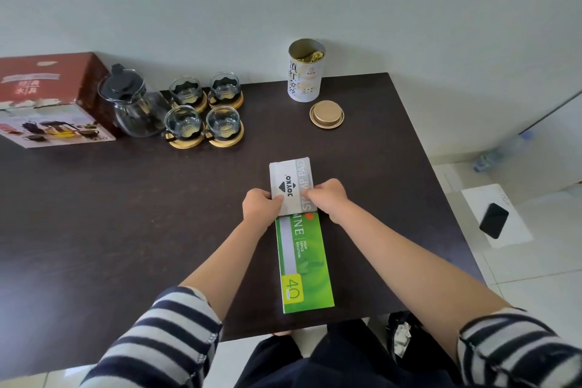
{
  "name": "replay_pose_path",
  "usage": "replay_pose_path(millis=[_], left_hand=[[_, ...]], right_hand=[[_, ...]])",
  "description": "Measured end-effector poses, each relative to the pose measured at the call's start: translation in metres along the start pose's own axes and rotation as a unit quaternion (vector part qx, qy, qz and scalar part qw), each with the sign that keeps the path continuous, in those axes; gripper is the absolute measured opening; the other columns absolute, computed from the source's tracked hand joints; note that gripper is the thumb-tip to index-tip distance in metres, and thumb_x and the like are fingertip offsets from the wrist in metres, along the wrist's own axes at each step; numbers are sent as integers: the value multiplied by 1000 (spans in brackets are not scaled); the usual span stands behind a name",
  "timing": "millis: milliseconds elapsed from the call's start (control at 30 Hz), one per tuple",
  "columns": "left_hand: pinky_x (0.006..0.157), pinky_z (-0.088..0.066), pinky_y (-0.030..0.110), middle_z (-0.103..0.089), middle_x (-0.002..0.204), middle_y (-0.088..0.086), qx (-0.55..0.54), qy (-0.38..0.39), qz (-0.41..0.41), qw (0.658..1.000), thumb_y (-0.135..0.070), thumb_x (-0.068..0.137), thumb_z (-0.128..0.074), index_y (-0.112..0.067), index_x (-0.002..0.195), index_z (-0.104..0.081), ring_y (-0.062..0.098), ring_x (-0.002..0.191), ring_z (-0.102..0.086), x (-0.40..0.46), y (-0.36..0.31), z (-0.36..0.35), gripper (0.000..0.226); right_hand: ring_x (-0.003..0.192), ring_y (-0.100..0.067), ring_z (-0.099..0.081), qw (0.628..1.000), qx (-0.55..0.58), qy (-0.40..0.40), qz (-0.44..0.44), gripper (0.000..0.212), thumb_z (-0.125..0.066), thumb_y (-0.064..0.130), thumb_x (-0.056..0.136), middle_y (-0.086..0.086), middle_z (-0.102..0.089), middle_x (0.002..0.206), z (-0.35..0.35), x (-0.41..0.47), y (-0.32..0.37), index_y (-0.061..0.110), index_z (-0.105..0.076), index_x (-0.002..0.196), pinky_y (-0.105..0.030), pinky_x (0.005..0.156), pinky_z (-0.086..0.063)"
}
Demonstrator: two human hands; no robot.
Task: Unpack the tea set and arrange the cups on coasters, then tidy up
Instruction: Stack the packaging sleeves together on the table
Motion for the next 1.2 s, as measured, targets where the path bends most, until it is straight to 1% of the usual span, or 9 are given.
replay_pose_path(millis=[100,167,367,567,667,800,1000,1100,1200], left_hand=[[68,-56,34,-68,80,7,-52,-10,2,999,-24,83,-67,-11,82,-64,24,74,-64,1,6,1,13],[76,-56,37,-67,87,6,-86,-25,-1,996,-22,83,-68,-12,86,-62,24,81,-64,-2,9,1,12],[76,-52,33,-62,92,3,-166,-45,-11,985,-21,85,-68,-10,98,-59,19,83,-60,-15,-13,-6,19],[62,-48,29,-69,86,7,-193,-48,-33,979,-24,79,-74,-8,95,-67,16,69,-61,-14,-67,-37,24],[56,-43,26,-65,70,2,-181,-25,-50,982,-23,81,-73,-11,76,-68,13,58,-55,-9,-110,-61,14],[54,-41,27,-56,57,1,-163,-11,-65,984,-23,80,-73,-12,60,-62,16,53,-49,4,-163,-91,25],[60,-54,30,-63,80,5,-187,15,-35,982,-24,81,-73,-11,87,-60,18,66,-60,38,-221,-127,20],[56,-52,27,-60,80,5,-199,31,-33,979,-18,84,-71,-8,96,-54,16,68,-59,57,-245,-141,23],[70,-58,39,-61,79,7,-201,28,-21,979,-15,83,-72,-5,97,-55,21,73,-62,83,-261,-152,24]], right_hand=[[82,-21,-70,999,32,29,12,10,-73,17,80,-8,-74,89,-3,0,0,9,-72,85,-37,78,-58],[83,-22,-72,996,62,52,26,5,-74,15,80,-9,-74,88,-3,-1,0,11,-72,81,-42,82,-58],[87,-23,-71,987,137,70,48,32,-80,13,76,-11,-73,98,24,2,3,2,-67,102,-45,80,-59],[84,-24,-71,982,167,66,51,11,-75,8,80,-12,-72,90,85,15,19,7,-66,84,-44,81,-58],[84,-23,-71,983,172,44,51,15,-76,7,79,-14,-73,93,126,32,31,3,-66,89,-42,79,-59],[77,-21,-70,983,172,21,55,18,-77,7,78,-12,-71,90,177,57,47,2,-64,88,-33,66,-57],[83,-26,-70,985,162,-3,61,20,-79,6,76,-12,-71,90,230,103,73,6,-60,82,-43,79,-58],[83,-29,-71,985,165,-16,51,21,-80,4,73,-16,-72,93,244,132,83,4,-61,83,-47,79,-58],[81,-29,-71,988,151,-22,36,25,-83,7,71,-15,-72,92,251,164,92,2,-65,87,-47,78,-59]])
Point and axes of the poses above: each hand's wrist, its own x-axis towards the middle knuckle, its own z-axis out of the back of the hand, y = z × x, the point moved 7 cm from there along x, towards the middle knuckle
